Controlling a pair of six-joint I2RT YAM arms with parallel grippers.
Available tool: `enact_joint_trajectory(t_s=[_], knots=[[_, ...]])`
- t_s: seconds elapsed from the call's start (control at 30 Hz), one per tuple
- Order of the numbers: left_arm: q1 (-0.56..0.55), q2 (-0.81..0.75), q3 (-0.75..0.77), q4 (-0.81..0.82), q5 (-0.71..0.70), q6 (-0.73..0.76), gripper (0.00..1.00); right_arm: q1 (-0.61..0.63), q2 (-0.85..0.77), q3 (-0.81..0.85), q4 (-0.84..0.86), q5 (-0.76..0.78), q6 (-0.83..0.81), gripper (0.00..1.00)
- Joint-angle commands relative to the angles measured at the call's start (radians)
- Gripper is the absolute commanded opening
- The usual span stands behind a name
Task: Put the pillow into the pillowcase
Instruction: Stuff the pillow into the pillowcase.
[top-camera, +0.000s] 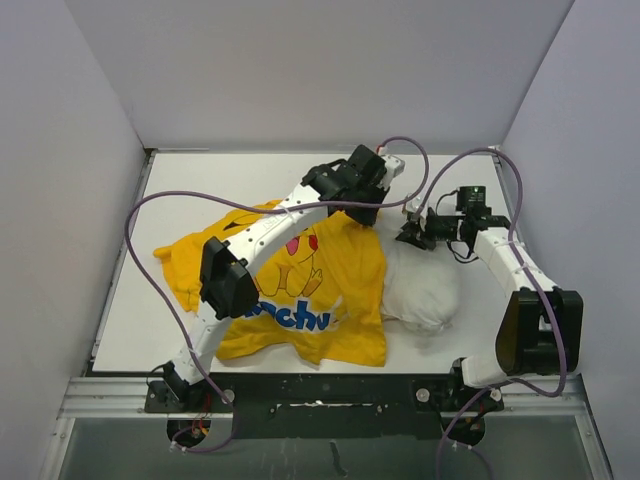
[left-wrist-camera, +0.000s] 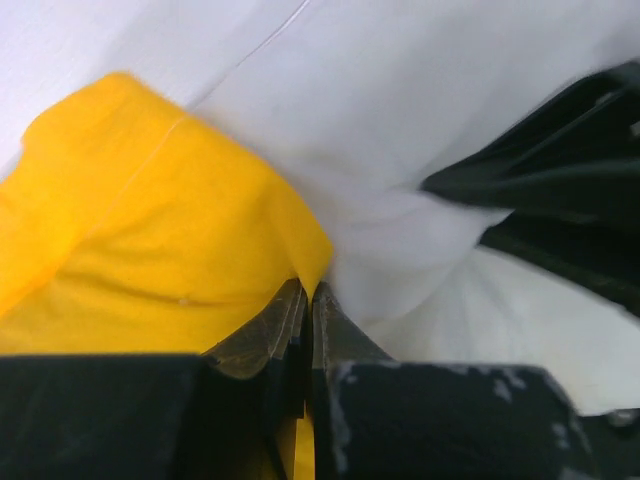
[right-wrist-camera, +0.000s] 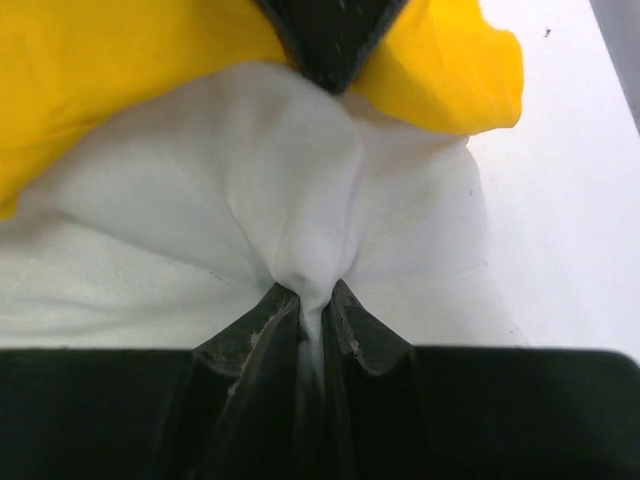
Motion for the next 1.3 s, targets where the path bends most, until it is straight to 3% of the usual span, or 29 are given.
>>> enact_joint_trajectory(t_s=[0.0, 0.1, 0.2, 0.27, 0.33, 0.4, 0.5, 0.63, 0.8, 0.97, 1.03, 1.1, 1.23, 1.27], knots=[[0.015, -0.136, 0.076, 0.292, 0.362, -0.131, 0.0, 0.069, -0.11, -0.007, 0.26, 0.02, 0.253, 0.0], [0.02, -0.086, 0.256, 0.402, 0.468, -0.213, 0.0, 0.08, -0.151, 0.073, 0.401, 0.05, 0.411, 0.0], [0.018, -0.027, 0.469, 0.497, 0.559, -0.308, 0.0, 0.079, -0.154, 0.234, 0.426, 0.065, 0.499, 0.0], [0.018, -0.049, 0.467, 0.599, 0.597, -0.347, 0.0, 0.08, -0.14, 0.356, 0.382, 0.06, 0.541, 0.0], [0.019, -0.118, 0.338, 0.694, 0.625, -0.355, 0.0, 0.081, -0.139, 0.356, 0.395, 0.037, 0.56, 0.0], [0.022, -0.219, 0.129, 0.782, 0.635, -0.342, 0.0, 0.086, -0.155, 0.249, 0.422, -0.007, 0.505, 0.0], [0.036, -0.363, -0.276, 0.951, 0.641, -0.324, 0.0, 0.095, -0.161, 0.04, 0.362, -0.065, 0.217, 0.01], [0.055, -0.456, -0.773, 1.251, 0.653, -0.358, 0.0, 0.095, -0.1, -0.086, 0.076, -0.042, -0.195, 0.12], [0.045, -0.425, -1.16, 1.606, 0.661, -0.459, 0.0, 0.041, -0.135, -0.083, -0.333, -0.05, -0.523, 0.23], [0.022, -0.443, -1.33, 1.716, 0.637, -0.468, 0.0, -0.104, -0.225, 0.101, -0.909, -0.172, -0.875, 0.47], [0.022, -0.463, -1.357, 1.716, 0.623, -0.456, 0.0, -0.134, -0.246, 0.201, -1.012, -0.175, -0.858, 0.55], [0.022, -0.482, -1.373, 1.722, 0.61, -0.448, 0.0, -0.153, -0.264, 0.284, -1.01, -0.169, -0.772, 0.64], [0.022, -0.518, -1.391, 1.72, 0.612, -0.432, 0.0, -0.157, -0.282, 0.369, -0.841, -0.159, -0.573, 0.96], [0.021, -0.526, -1.401, 1.721, 0.612, -0.429, 0.0, -0.154, -0.281, 0.374, -0.769, -0.158, -0.518, 0.99]])
